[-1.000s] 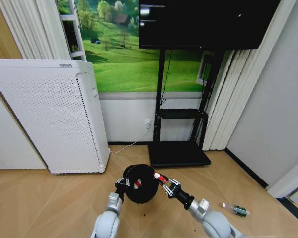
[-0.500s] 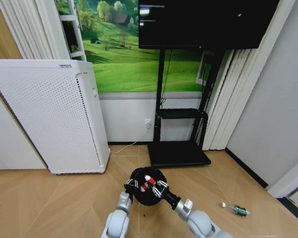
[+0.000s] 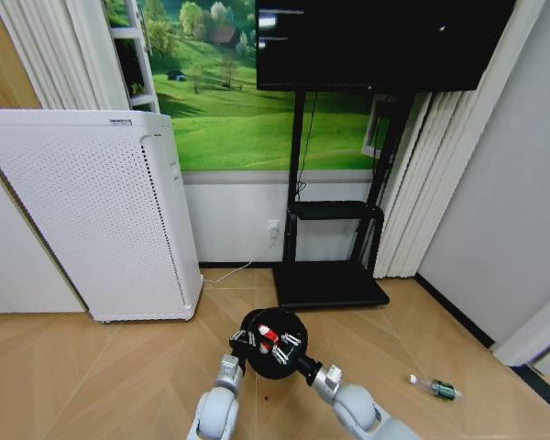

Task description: Pick up the trash bin and place the garbage on the floor into it.

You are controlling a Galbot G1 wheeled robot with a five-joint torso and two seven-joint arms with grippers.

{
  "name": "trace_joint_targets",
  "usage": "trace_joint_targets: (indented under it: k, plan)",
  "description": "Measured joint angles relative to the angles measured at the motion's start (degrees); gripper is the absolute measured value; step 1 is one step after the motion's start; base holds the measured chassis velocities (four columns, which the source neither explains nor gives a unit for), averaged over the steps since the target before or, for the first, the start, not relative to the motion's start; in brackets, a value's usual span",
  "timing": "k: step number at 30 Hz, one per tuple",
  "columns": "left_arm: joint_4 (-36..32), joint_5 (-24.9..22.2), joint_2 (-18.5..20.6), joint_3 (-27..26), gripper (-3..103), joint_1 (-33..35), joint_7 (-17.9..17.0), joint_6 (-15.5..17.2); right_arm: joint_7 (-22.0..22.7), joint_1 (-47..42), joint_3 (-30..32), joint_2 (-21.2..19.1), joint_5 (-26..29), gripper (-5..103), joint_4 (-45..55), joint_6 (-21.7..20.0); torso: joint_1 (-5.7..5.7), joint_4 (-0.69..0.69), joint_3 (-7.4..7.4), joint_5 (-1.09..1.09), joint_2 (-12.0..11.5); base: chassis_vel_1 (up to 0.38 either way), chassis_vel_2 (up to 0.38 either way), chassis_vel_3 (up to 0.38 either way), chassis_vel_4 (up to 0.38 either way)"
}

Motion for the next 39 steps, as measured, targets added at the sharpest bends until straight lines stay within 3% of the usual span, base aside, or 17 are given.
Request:
trace_joint_targets:
  k: [2, 4, 8, 16, 34, 36, 37, 38, 39]
  plan:
    - [-0.4, -0.1, 0.1, 0.0, 5, 0.2, 0.0, 0.0, 0.0, 0.0, 0.2, -0.1, 0.0, 52, 0.0, -0.2, 0.00, 0.01, 0.00, 0.00, 0.0, 0.000, 0.000, 0.000, 0.000]
    - [-0.7, -0.2, 0.2, 0.0, 5, 0.4, 0.0, 0.0, 0.0, 0.0, 0.3, -0.1, 0.0, 52, 0.1, -0.3, 0.00, 0.01, 0.00, -0.01, 0.0, 0.000, 0.000, 0.000, 0.000]
    - [-2.6, -0.7, 1.0, -0.1, 5, 1.4, 0.2, 0.5, 0.1, -0.2, 0.8, -0.3, 0.0, 68, 0.5, -0.5, 0.00, 0.04, 0.00, -0.08, 0.0, 0.000, 0.000, 0.000, 0.000]
    - [-6.7, -2.3, 4.5, -2.8, 5, 3.7, 0.3, 0.8, 0.8, -1.3, 1.6, -0.6, 0.3, 98, 2.9, -1.0, 0.00, 0.01, 0.00, 0.00, 0.0, 0.000, 0.000, 0.000, 0.000]
    - [-11.9, -6.2, 11.3, -9.5, 5, 6.4, 0.2, 1.1, 3.0, -3.7, 9.4, -3.9, 6.6, 100, 6.3, -1.7, 0.00, 0.00, 0.00, 0.01, 0.0, 0.000, 0.000, 0.000, 0.000]
    - [-13.5, -7.3, 13.0, -12.3, 5, 7.7, 0.2, 1.2, 5.7, -3.6, 11.9, -4.1, 7.2, 100, 5.0, -2.3, 0.00, 0.00, 0.00, 0.03, 0.0, 0.000, 0.000, 0.000, 0.000]
    - [-14.5, -7.7, 13.5, -14.0, 5, 8.4, 0.3, 1.2, 10.6, -3.8, 14.2, -3.5, 5.5, 100, 3.6, -4.8, 0.00, 0.00, 0.00, 0.02, 0.0, 0.000, 0.000, 0.000, 0.000]
    - [-14.5, -7.7, 13.5, -14.0, 5, 8.4, 0.3, 1.2, 10.6, -3.8, 14.2, -3.5, 5.5, 100, 3.6, -4.8, 0.00, 0.00, 0.00, 0.02, 0.0, 0.000, 0.000, 0.000, 0.000]
    - [-15.1, -7.9, 13.5, -15.1, 5, 8.9, 0.3, 1.2, 15.9, -3.9, 16.2, -2.8, 4.0, 100, 2.5, -7.8, 0.00, 0.00, 0.00, 0.03, 0.0, 0.000, 0.000, 0.000, 0.000]
